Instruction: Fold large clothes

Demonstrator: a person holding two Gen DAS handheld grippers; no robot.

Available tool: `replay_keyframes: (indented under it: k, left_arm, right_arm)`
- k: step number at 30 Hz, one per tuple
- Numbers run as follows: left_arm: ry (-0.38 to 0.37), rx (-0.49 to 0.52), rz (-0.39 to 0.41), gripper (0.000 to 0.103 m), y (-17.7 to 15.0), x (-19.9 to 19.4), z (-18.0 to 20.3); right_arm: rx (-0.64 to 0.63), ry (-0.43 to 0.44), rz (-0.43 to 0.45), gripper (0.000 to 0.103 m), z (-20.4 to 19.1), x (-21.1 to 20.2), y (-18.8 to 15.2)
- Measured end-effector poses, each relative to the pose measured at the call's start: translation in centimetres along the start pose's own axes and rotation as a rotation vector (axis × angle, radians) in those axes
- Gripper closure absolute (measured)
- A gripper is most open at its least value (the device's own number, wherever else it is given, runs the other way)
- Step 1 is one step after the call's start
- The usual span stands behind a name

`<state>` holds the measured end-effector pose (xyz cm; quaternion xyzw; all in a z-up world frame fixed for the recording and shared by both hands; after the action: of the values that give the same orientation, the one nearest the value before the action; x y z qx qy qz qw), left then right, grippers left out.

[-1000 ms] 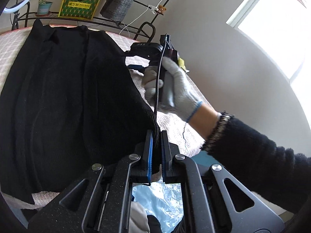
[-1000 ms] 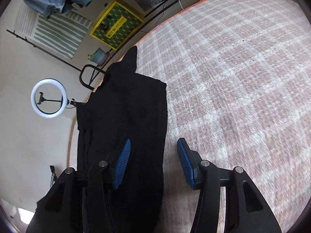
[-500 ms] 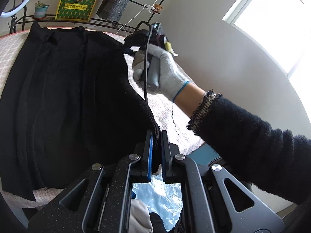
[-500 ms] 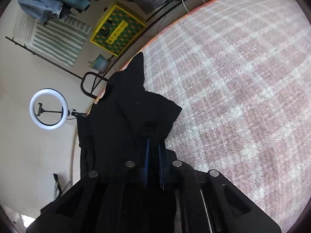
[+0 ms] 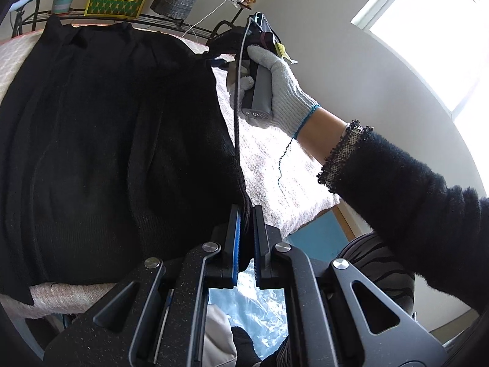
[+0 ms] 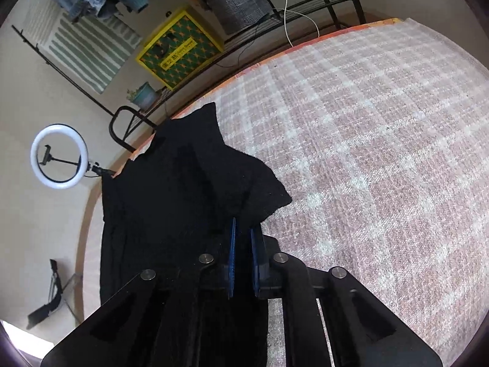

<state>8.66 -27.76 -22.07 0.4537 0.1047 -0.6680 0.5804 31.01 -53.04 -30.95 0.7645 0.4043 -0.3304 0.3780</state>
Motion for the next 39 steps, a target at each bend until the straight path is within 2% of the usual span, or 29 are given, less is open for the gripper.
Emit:
replay_keyframes:
  k: [1, 2, 3, 6, 8, 9, 10, 11, 13, 15, 17, 24, 27, 29, 33, 36, 39]
  left_arm:
    - [-0.002, 0.000, 0.004, 0.099, -0.1, -0.2, 0.1]
    - [-0.003, 0.002, 0.006, 0.099, -0.4, -0.4, 0.0]
    - [-0.004, 0.004, 0.008, 0.099, -0.5, -0.5, 0.0]
    - [-0.011, -0.005, 0.010, 0.099, -0.7, -0.8, -0.2]
    - [-0.012, -0.012, 0.014, 0.099, -0.8, -0.8, -0.2]
    - [-0.013, -0.017, 0.015, 0.099, -0.7, -0.9, 0.0]
    - [-0.015, -0.021, 0.018, 0.099, -0.8, -1.0, 0.0]
    - [-0.016, -0.025, 0.020, 0.099, -0.8, -1.1, 0.0]
    - [-0.028, -0.047, 0.028, 0.099, -0.8, -1.2, -0.3]
    - [-0.036, -0.063, 0.034, 0.099, -1.0, -1.4, -0.6]
    - [-0.044, -0.082, 0.044, 0.099, -1.2, -1.9, -0.9]
    - [-0.067, -0.147, 0.087, 0.099, -2.4, -3.6, -2.3]
    - [-0.069, -0.197, 0.124, 0.099, -3.3, -4.7, -3.5]
    - [-0.070, -0.234, 0.133, 0.099, -3.9, -5.0, -4.4]
    - [-0.041, -0.303, 0.122, 0.099, -5.9, -5.3, -6.4]
    - [-0.031, -0.329, 0.120, 0.099, -6.6, -5.5, -7.2]
    - [-0.025, -0.347, 0.119, 0.098, -7.2, -5.8, -7.9]
  right_arm:
    - [-0.001, -0.037, 0.009, 0.073, 0.2, -0.1, 0.2]
    - [-0.001, -0.083, 0.027, 0.063, 0.7, -0.3, 0.3]
    - [0.005, -0.095, 0.043, 0.049, 1.2, -0.5, 0.4]
    - [0.022, -0.067, 0.033, 0.049, 2.2, 0.0, 0.4]
    - [0.013, -0.023, 0.025, 0.053, 2.0, 0.4, 0.5]
    - [0.001, -0.031, 0.015, 0.064, 1.7, 0.8, 0.6]
    - [-0.013, -0.049, 0.002, 0.089, 1.4, 1.2, 0.7]
    - [-0.026, -0.068, -0.018, 0.095, 1.1, 1.8, 0.8]
    - [-0.059, -0.094, -0.043, 0.095, 0.1, 2.5, 0.7]
    - [-0.104, -0.166, -0.043, 0.095, -1.2, 2.3, 0.9]
    - [-0.114, -0.176, -0.033, 0.095, -2.2, 1.7, 1.2]
    - [-0.166, -0.153, 0.014, 0.096, -9.3, 0.5, 1.8]
    - [-0.189, -0.101, 0.023, 0.096, -13.1, 1.0, 1.6]
    - [-0.236, -0.092, 0.024, 0.096, -16.0, 2.1, 1.2]
    - [-0.383, -0.139, -0.017, 0.096, -22.1, 6.5, -0.9]
    - [-0.478, -0.199, -0.052, 0.096, -24.9, 10.2, -2.6]
    - [-0.531, -0.255, -0.085, 0.096, -25.7, 13.1, -3.8]
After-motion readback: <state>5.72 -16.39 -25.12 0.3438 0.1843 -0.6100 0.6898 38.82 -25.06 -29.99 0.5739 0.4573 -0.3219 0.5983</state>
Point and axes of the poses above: each gripper's, at about its wrist camera, not at the fingertips, and x roughly the way its jaws point, z to its right, y to its top, the point moved 5 cm from there along x, roughly the way its jaws point, and after that the axes turned 12 degrees about -z, right-handed, at the moved point
